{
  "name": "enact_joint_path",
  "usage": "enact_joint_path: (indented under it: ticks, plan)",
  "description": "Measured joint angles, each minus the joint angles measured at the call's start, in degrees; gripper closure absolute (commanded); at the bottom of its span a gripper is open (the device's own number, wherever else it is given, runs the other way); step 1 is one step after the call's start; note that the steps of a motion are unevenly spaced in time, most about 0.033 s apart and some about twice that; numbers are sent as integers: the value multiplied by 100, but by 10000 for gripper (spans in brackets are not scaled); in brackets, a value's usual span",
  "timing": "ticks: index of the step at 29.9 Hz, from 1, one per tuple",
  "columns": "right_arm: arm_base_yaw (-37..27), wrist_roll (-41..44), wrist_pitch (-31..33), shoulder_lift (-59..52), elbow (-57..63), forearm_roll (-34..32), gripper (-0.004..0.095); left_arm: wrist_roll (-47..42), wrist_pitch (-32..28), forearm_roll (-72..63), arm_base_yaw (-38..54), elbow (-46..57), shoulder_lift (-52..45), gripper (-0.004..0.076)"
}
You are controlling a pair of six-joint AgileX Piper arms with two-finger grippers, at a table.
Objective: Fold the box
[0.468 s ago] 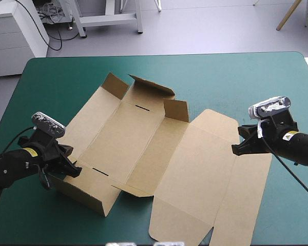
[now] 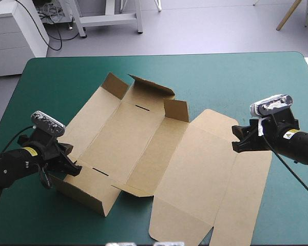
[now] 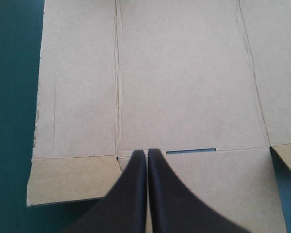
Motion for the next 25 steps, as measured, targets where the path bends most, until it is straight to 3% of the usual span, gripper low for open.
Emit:
enact_joint_path:
  ticks: [7, 21, 25]
  plan:
    - [0, -131, 445, 412, -576, -5, 242, 0, -6, -6, 0, 0, 0, 734]
    - [0, -549, 2051, 2497, -3052, 23, 243, 0, -6, -12, 0, 0, 0, 734]
    - [54, -679, 2254, 3076, -3701, 105, 243, 0, -6, -12, 0, 0, 0, 734]
